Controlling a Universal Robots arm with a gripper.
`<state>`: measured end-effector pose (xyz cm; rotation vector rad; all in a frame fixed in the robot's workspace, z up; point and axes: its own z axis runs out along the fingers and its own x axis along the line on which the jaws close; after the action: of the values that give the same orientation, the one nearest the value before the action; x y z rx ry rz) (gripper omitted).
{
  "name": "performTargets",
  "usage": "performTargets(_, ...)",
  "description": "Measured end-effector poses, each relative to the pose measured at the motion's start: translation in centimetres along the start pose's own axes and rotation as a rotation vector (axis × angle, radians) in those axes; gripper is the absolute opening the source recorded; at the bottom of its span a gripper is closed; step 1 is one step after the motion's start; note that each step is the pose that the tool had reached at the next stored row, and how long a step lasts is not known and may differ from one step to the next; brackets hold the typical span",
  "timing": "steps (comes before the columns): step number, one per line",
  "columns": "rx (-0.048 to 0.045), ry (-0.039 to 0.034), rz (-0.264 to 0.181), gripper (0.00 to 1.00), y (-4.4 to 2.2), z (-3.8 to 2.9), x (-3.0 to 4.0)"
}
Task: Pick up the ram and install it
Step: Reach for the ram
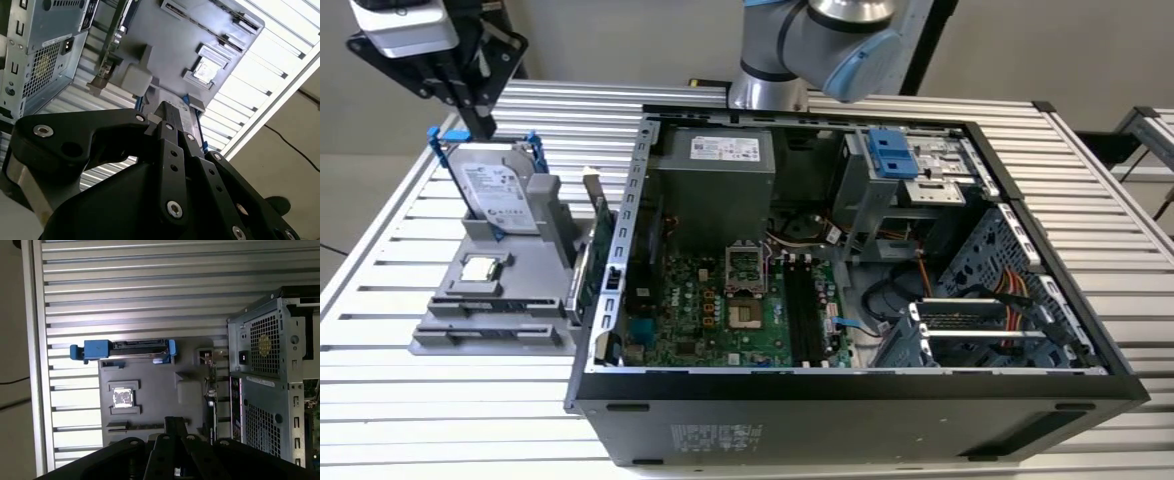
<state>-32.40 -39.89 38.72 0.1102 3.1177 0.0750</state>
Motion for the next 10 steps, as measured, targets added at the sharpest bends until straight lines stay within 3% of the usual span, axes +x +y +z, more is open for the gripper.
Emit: performTargets(10, 0.0, -0.0001, 0.0, 0.0, -0.07, 0.21, 0.88)
